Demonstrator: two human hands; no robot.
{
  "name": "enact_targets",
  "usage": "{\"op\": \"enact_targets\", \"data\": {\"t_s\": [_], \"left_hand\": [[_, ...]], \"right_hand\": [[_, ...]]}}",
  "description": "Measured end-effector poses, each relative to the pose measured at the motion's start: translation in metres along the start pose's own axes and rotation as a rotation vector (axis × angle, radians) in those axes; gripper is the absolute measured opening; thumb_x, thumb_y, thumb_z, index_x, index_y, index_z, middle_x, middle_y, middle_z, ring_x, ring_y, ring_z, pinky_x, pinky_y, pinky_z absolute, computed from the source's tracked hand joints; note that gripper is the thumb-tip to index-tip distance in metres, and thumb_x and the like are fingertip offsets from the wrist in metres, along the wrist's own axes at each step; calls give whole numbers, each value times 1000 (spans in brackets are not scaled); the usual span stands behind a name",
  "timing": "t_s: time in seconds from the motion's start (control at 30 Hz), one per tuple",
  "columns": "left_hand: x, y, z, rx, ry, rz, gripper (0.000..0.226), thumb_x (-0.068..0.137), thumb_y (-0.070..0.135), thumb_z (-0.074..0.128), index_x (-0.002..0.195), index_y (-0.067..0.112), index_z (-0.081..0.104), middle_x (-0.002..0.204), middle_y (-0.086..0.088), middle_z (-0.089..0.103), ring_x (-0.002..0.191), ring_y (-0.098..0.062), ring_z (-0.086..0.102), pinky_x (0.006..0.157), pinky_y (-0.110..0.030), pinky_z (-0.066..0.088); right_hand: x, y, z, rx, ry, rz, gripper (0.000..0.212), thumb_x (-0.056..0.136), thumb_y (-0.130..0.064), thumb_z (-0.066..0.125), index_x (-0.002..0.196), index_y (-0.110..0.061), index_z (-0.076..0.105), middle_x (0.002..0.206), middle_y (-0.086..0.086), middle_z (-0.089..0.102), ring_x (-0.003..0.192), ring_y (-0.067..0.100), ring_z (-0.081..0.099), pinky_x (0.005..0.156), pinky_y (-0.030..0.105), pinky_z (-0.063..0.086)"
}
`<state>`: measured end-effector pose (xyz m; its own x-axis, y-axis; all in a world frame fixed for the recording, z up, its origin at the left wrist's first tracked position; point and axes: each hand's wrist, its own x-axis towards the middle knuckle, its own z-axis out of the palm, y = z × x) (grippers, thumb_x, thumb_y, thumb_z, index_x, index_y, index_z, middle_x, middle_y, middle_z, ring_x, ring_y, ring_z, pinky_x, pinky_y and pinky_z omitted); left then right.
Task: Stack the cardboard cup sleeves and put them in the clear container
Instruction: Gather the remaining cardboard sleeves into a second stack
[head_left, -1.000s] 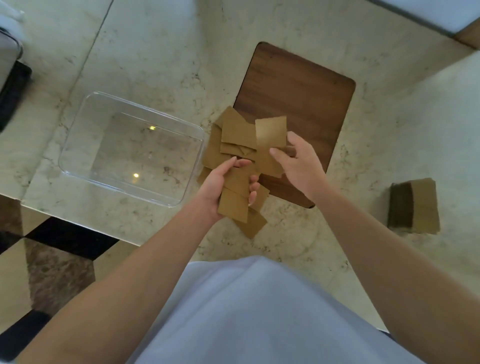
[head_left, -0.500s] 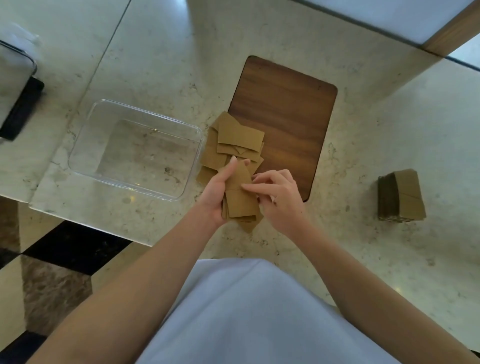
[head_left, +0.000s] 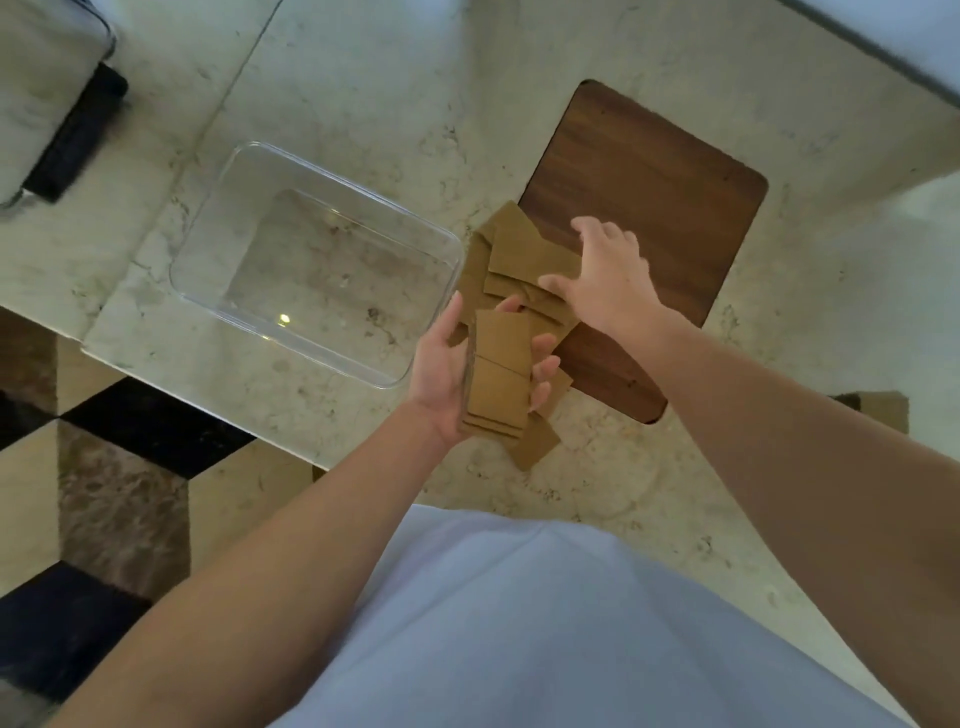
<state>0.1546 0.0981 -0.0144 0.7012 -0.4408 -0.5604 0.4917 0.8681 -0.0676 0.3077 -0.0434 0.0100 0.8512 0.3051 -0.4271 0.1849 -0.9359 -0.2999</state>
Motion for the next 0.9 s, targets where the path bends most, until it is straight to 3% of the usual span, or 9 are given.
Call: {"op": "enact_targets", "data": {"t_s": [0.1, 0.33, 0.47, 0.53, 0.6, 0.7, 0.8, 0.9], "left_hand": [[-2, 2, -4, 11, -55, -25, 66, 89, 66, 60, 144, 31, 55, 136, -24, 58, 114, -47, 63, 98, -60, 48], [-3, 1, -8, 53, 11, -4, 59, 94, 65, 56, 138, 26, 64, 133, -23, 61, 113, -44, 66, 95, -58, 54], [-6, -3, -2, 41, 24, 3, 60, 94, 65, 56, 130, 19, 68, 129, -23, 62, 109, -42, 67, 91, -55, 56], [-9, -5, 1, 50, 29, 13, 61, 94, 67, 55, 132, 19, 65, 128, -22, 61, 107, -41, 67, 88, -53, 57], [-11, -8, 4, 67, 38, 18, 62, 94, 68, 54, 133, 21, 64, 128, -22, 61, 106, -41, 67, 86, -51, 57], [-16, -15, 5, 105, 6, -9, 63, 96, 70, 49, 129, 19, 64, 122, -20, 63, 105, -37, 64, 88, -47, 52], [-19, -22, 5, 189, -15, -34, 67, 97, 69, 47, 128, 13, 68, 119, -20, 67, 100, -35, 63, 83, -45, 51], [-20, -26, 5, 282, 30, -22, 59, 96, 63, 57, 131, 16, 65, 129, -22, 68, 101, -39, 70, 79, -49, 59]], "right_hand": [[14, -1, 10, -125, -48, -2, 71, 85, -53, 77, 140, -17, 51, 138, 10, 55, 132, 34, 45, 107, 53, 35], [11, 9, 8, -93, -92, 24, 68, 77, -60, 79, 121, -16, 51, 119, 6, 56, 116, 31, 51, 100, 50, 38], [-19, 12, -4, 394, -158, 108, 47, 86, -59, 64, 117, -24, 55, 101, -11, 68, 91, 12, 68, 76, 29, 51], [-40, 16, -9, 648, -199, 148, 33, 98, -48, 51, 117, -23, 62, 92, -8, 78, 84, 11, 76, 71, 28, 56], [-61, 26, -15, 873, -315, 161, 29, 106, -38, 45, 121, -19, 61, 97, 2, 81, 80, 17, 77, 70, 31, 54], [-93, 40, -26, 1106, -525, 104, 28, 98, -39, 67, 113, -16, 69, 96, 15, 78, 67, 19, 66, 59, 26, 47], [-106, 44, -33, 966, -627, 50, 28, 78, -47, 85, 83, -20, 79, 71, 8, 69, 50, 14, 47, 44, 17, 33], [-105, 42, -35, 770, -719, 17, 41, 68, -56, 90, 66, -19, 72, 56, 0, 49, 49, 16, 30, 50, 30, 18]]}}
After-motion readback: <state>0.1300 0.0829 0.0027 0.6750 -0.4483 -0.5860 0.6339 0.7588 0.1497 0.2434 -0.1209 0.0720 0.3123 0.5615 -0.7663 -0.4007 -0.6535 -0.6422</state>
